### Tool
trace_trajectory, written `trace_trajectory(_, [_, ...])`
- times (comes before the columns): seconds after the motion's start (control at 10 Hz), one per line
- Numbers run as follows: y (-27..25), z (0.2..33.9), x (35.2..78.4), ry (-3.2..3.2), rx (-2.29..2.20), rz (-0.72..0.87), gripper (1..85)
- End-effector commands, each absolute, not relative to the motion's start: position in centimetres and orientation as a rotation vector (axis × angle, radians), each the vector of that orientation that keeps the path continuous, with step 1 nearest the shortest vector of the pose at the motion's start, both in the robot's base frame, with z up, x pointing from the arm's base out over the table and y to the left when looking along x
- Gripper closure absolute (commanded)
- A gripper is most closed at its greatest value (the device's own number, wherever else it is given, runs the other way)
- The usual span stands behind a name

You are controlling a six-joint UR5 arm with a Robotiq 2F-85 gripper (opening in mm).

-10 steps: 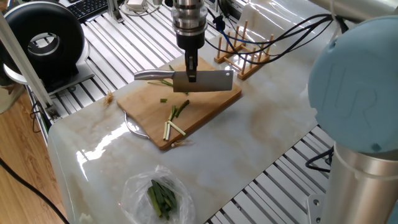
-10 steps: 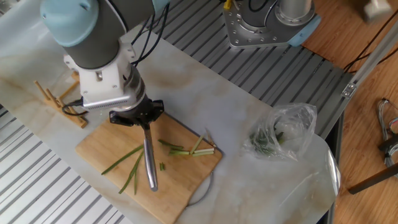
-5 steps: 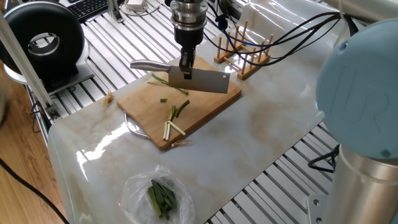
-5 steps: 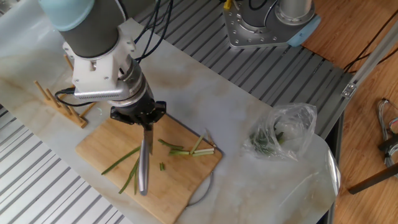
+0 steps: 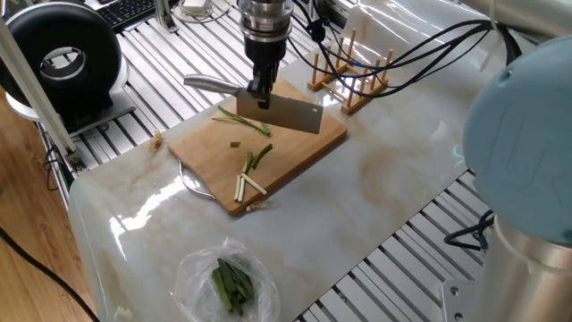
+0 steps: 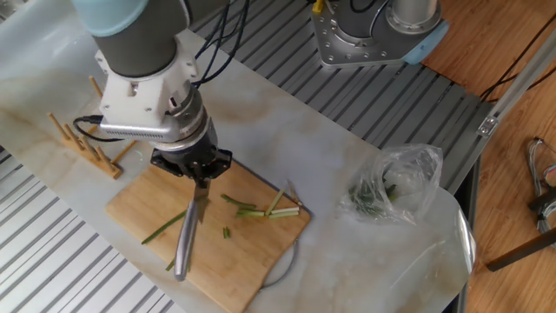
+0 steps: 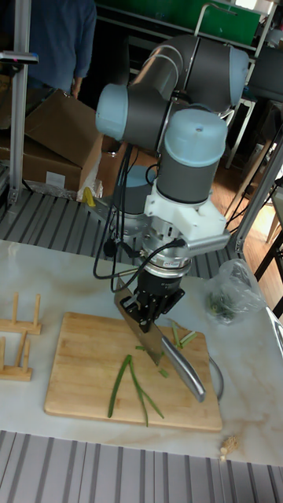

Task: Chop the green garlic

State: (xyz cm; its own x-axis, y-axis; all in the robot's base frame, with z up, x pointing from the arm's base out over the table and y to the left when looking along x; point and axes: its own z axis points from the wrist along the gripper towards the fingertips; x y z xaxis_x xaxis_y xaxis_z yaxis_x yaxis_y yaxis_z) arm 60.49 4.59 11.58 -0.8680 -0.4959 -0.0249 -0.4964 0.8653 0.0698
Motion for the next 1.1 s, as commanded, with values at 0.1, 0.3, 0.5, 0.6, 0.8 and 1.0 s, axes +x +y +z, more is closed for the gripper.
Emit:
trace_trajectory(0.1, [5.0, 13.0, 60.4, 3.044, -0.655, 0.074, 84.3])
trace_trajectory(0.3, [3.9, 13.9, 59.8, 3.046, -0.644, 0.010, 84.3])
trace_trajectory(0.5, [4.5, 14.5, 59.4, 3.047, -0.607, 0.045, 84.3])
trace_trajectory(0.6, [4.8, 14.5, 59.8, 3.030, -0.600, 0.059, 84.3])
trace_trajectory(0.8, [5.3, 14.4, 60.6, 3.003, -0.584, 0.079, 84.3])
trace_trajectory(1.0, [5.5, 14.5, 60.8, 2.993, -0.574, 0.085, 84.3])
